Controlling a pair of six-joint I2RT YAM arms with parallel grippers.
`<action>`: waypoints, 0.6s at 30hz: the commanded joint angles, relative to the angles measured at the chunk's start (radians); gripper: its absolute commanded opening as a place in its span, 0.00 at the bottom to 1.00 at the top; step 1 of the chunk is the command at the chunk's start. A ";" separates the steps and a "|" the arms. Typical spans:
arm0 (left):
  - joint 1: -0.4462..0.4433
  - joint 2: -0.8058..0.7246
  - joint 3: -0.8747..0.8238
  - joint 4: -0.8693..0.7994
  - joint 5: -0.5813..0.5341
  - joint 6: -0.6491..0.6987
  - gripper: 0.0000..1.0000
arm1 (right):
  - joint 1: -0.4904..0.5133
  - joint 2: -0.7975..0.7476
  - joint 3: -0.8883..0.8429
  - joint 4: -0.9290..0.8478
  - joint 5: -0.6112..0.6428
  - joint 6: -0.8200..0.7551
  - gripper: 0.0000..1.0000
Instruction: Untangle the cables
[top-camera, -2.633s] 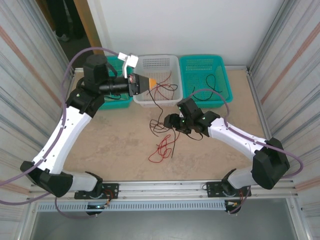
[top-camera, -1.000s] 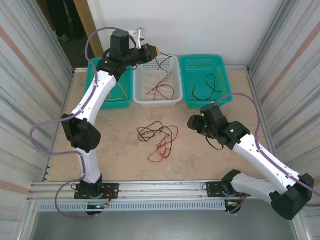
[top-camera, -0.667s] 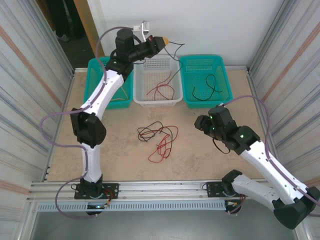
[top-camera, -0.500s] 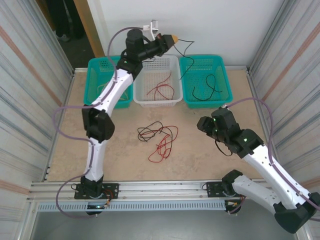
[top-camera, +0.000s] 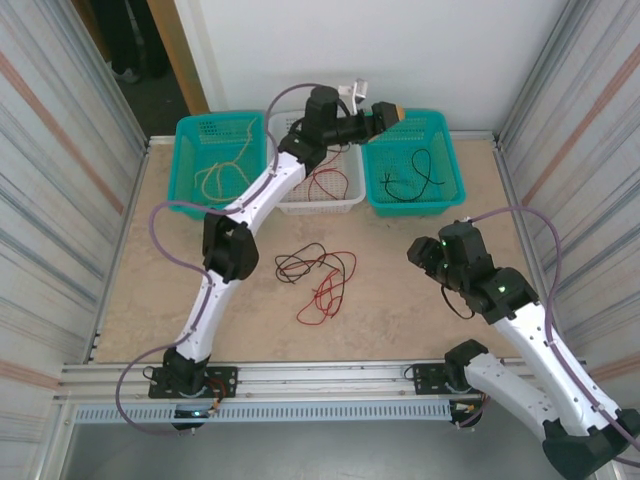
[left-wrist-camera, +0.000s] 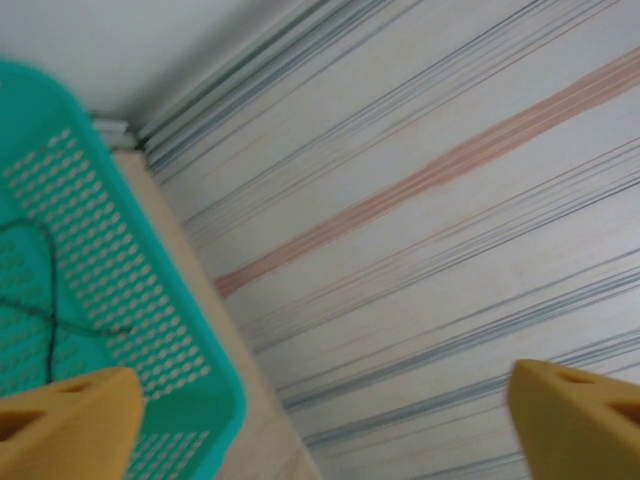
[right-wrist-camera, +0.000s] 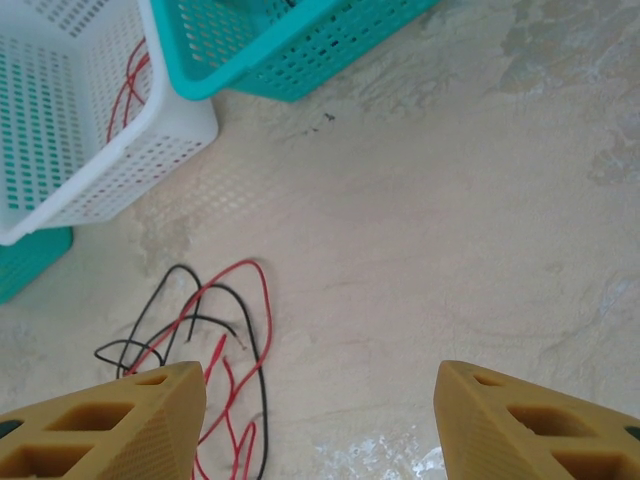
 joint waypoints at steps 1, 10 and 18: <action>-0.014 -0.115 -0.096 -0.069 -0.037 0.153 0.99 | -0.005 -0.011 -0.008 -0.016 -0.029 -0.030 0.62; -0.056 -0.544 -0.477 -0.213 -0.322 0.504 0.99 | 0.012 0.080 -0.017 0.100 -0.116 -0.038 0.62; 0.069 -1.000 -1.091 -0.188 -0.252 0.495 0.99 | 0.178 0.297 0.027 0.227 -0.098 -0.029 0.61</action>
